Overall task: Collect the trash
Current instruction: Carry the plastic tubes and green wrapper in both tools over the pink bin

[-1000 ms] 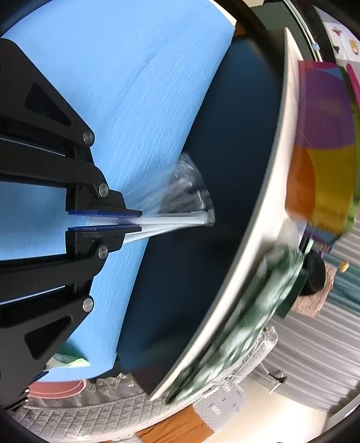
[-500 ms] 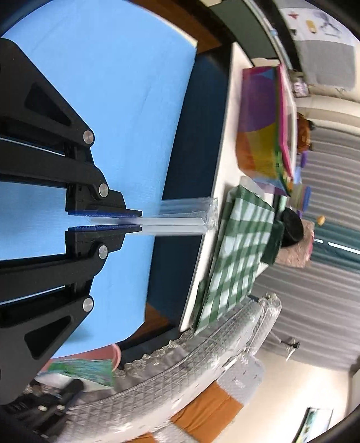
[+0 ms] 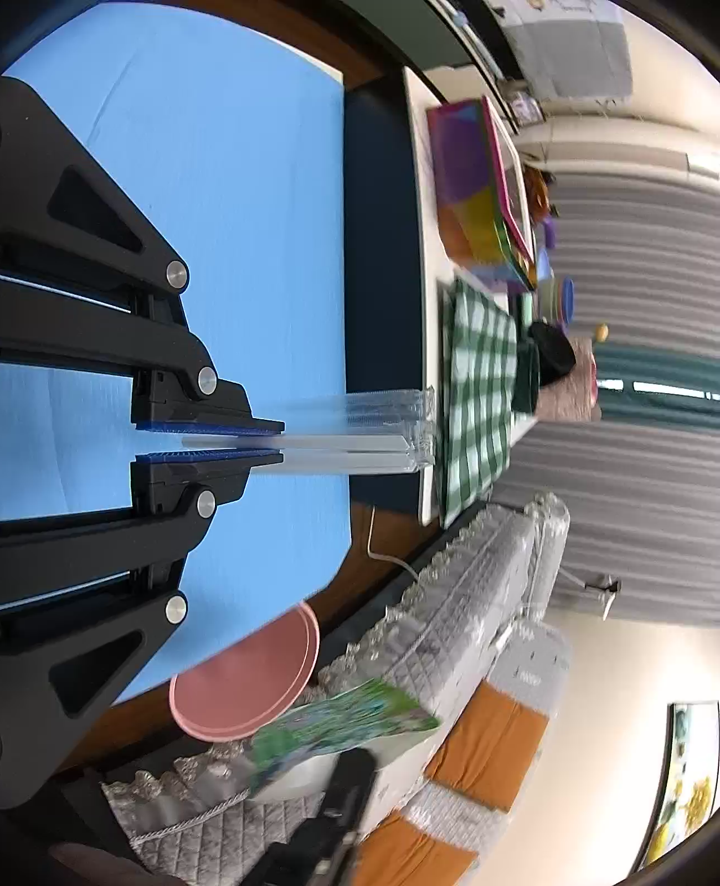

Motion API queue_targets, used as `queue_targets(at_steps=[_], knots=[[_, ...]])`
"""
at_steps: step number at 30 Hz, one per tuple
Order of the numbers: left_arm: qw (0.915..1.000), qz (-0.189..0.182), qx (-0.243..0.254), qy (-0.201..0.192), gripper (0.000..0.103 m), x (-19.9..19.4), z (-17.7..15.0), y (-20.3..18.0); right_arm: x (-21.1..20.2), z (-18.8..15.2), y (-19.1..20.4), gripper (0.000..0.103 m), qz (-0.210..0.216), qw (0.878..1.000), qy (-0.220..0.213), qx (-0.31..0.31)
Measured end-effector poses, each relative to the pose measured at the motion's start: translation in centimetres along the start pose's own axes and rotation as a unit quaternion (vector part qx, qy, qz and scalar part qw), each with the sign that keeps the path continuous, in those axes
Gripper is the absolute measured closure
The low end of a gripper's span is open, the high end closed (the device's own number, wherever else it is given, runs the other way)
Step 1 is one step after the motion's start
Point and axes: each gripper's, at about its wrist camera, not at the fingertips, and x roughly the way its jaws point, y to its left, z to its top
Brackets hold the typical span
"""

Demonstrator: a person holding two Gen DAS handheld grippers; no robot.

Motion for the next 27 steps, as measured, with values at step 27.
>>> queue_targets(at_steps=[27], knots=[[0.9968,-0.055,0.055,-0.019,0.098,1.3,2.4,-8.9,1.1,3.4,-12.8,0.101,0.028,0.999,-0.025,0.011]])
